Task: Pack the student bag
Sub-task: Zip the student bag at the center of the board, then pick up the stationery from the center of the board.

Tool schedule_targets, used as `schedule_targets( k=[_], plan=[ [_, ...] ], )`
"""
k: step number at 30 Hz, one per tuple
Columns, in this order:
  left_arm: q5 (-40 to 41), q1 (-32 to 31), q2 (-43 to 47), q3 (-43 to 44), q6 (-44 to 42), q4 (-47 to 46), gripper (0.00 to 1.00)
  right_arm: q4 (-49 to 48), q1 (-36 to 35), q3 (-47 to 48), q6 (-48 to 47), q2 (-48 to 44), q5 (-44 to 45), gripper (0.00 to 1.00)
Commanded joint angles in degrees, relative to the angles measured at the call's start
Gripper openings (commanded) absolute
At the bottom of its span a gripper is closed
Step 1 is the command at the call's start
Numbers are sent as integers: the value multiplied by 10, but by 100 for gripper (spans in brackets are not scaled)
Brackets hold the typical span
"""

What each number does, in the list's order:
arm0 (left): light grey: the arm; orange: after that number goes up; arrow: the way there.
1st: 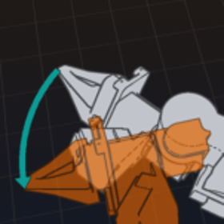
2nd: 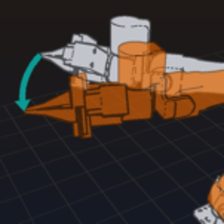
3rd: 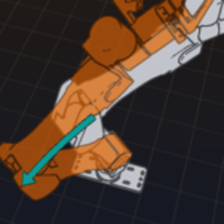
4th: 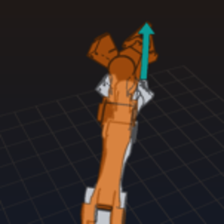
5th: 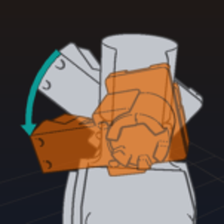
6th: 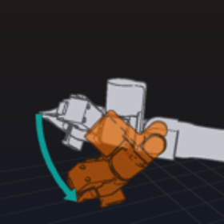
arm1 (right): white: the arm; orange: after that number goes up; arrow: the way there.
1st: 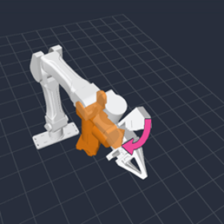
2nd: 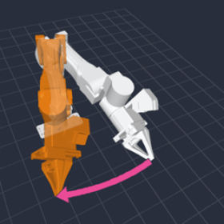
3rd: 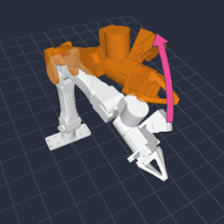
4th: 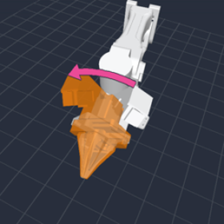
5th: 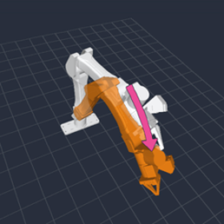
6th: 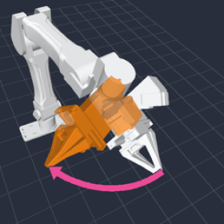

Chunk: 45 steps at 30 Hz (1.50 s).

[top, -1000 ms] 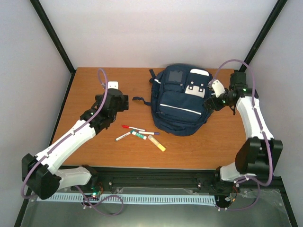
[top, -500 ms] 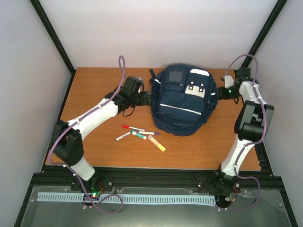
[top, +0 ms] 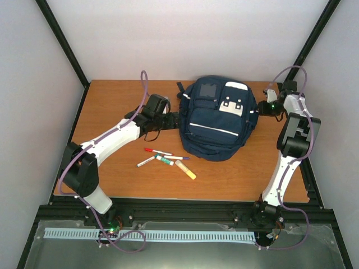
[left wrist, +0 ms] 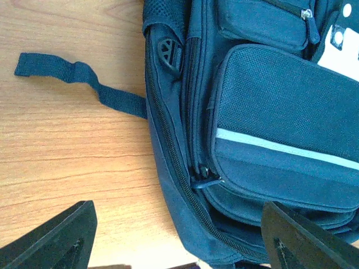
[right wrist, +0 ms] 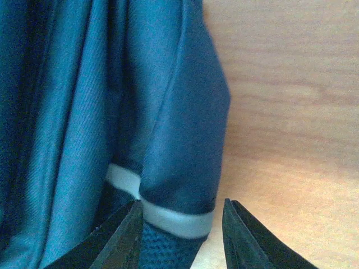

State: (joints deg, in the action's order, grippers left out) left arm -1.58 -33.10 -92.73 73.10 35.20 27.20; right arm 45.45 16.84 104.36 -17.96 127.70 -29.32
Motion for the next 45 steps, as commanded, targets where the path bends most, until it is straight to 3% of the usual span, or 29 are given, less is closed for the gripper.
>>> schedule_targets(
  k=[1, 6, 9, 10, 24, 28, 31, 32, 37, 45],
  plan=[
    [3, 4, 30, 0, -4, 21, 83, -13, 10, -39, 8, -42, -54, 41],
    [-5, 4, 33, -6, -2, 20, 83, -3, 10, -32, 11, -12, -46, 37],
    [-7, 4, 36, -10, 0, 19, 83, -3, 16, -44, 11, -14, -55, 7],
    [-7, 4, 37, -12, 0, 18, 83, -2, 21, -51, 12, -18, -64, 3],
    [20, 4, 114, -58, -15, 51, 84, 1, 105, -219, -23, -172, -83, 3],
    [30, 5, 137, -67, -28, 73, 86, 8, 105, -268, -36, -229, -92, 15],
    [38, 5, 157, -66, -37, 88, 88, -2, 105, -310, -45, -303, -57, 39],
    [40, 5, 165, -67, -39, 90, 89, -2, 105, -323, -52, -330, -46, 42],
    [47, 6, 189, -77, -49, 101, 92, 59, 105, -346, -112, -434, -17, 48],
    [9, 7, 183, -102, -41, 84, 91, 170, 82, -352, -222, -563, -98, 51]
  ],
)
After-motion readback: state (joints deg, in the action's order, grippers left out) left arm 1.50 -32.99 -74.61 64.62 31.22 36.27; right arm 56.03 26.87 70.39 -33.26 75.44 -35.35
